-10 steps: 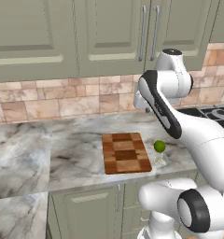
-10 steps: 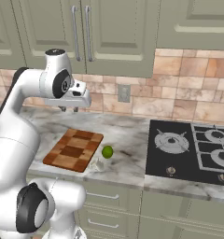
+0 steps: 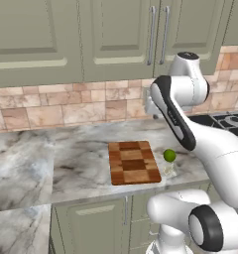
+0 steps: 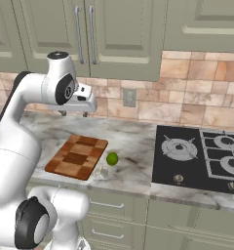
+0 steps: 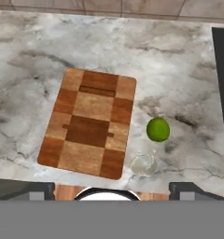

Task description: Open the cabinet. Place the bowl and condiment on the counter. Then place the lime and garlic on the cutting board.

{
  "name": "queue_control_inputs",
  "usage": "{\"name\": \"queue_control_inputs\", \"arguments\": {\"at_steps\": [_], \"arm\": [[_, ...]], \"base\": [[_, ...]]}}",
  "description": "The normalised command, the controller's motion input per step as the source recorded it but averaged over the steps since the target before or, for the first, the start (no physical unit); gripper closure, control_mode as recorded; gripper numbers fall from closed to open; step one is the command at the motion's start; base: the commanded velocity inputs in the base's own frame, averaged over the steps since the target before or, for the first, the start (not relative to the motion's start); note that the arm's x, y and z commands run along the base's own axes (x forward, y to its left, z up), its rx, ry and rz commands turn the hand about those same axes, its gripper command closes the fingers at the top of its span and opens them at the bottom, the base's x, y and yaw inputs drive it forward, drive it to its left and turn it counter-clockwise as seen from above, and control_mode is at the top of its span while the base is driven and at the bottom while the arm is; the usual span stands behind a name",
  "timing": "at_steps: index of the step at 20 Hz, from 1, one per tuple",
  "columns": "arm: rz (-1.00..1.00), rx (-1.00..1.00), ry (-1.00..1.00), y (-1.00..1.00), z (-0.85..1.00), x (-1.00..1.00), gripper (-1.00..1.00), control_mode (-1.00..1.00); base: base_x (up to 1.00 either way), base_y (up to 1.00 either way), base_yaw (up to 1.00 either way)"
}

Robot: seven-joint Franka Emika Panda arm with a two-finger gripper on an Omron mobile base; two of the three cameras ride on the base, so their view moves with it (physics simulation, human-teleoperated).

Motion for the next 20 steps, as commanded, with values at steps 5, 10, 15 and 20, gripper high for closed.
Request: {"name": "queue_control_inputs", "arguments": {"at_steps": [5, 10, 15, 20], "arm": [[0.00, 0.00, -0.10, -0.18, 0.19, -0.09, -1.00, -1.00], [0.00, 0.00, -0.15, -0.06, 0.27, -0.09, -1.00, -1.00], [0.00, 0.00, -0.24, -0.01, 0.31, -0.03, -1.00, -1.00], [0.00, 0.00, -0.23, 0.00, 0.27, -0.01, -1.00, -1.00]], "base": [[0.00, 0.00, 0.00], [0.00, 0.00, 0.00], [0.00, 0.00, 0.00], [0.00, 0.00, 0.00]]}}
